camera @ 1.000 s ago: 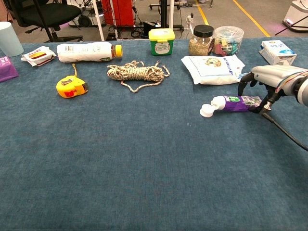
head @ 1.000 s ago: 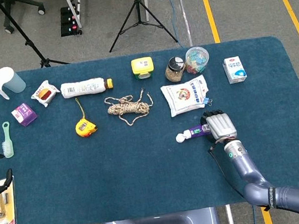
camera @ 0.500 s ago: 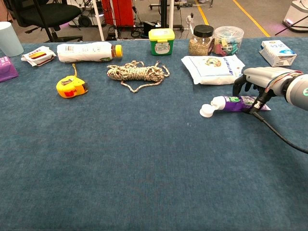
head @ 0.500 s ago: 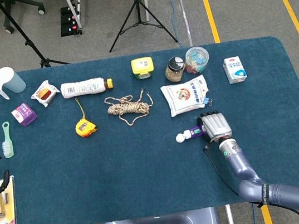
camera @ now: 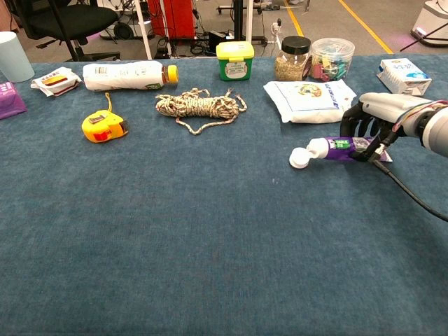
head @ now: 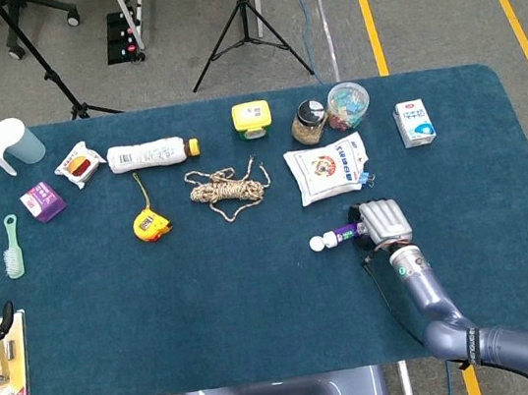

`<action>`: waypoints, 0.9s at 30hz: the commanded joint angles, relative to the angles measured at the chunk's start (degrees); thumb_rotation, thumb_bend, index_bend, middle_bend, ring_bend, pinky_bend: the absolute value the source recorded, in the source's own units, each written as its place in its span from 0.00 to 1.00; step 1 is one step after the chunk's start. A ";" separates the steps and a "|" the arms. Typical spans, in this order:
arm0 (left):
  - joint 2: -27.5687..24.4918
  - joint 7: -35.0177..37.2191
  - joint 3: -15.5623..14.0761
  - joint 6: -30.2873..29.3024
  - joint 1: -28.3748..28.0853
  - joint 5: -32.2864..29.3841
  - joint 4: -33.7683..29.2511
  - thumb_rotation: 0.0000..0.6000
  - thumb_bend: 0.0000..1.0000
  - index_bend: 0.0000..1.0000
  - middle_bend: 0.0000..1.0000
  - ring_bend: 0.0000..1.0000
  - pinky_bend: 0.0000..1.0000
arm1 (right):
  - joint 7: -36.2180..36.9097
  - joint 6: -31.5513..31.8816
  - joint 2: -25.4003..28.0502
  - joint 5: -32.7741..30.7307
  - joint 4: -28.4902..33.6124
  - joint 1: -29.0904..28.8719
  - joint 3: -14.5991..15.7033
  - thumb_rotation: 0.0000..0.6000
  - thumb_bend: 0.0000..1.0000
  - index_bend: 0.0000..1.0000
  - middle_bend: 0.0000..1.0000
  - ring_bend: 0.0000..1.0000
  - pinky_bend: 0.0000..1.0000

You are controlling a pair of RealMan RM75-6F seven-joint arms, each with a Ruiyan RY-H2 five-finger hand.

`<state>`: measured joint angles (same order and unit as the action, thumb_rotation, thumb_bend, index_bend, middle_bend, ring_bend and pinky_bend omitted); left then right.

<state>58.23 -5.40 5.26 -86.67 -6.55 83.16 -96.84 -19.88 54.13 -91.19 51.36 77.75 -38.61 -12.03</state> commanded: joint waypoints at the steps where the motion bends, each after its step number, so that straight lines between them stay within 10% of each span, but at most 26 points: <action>1: -0.11 -0.23 0.00 0.00 0.01 0.04 -0.24 0.54 0.40 0.32 0.24 0.21 0.24 | 4.86 0.78 0.87 4.12 0.34 1.75 0.56 1.00 0.36 0.58 0.45 0.39 0.37; 27: -0.17 -2.90 0.30 1.58 -2.58 3.41 -3.60 0.54 0.39 0.32 0.24 0.21 0.24 | 26.41 4.58 1.85 20.60 -1.69 5.49 2.07 1.00 0.43 0.68 0.77 0.78 0.90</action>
<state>58.09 -8.11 5.55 -85.30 -8.90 86.33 -100.22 4.49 58.56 -90.00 70.67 75.47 -33.61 -10.22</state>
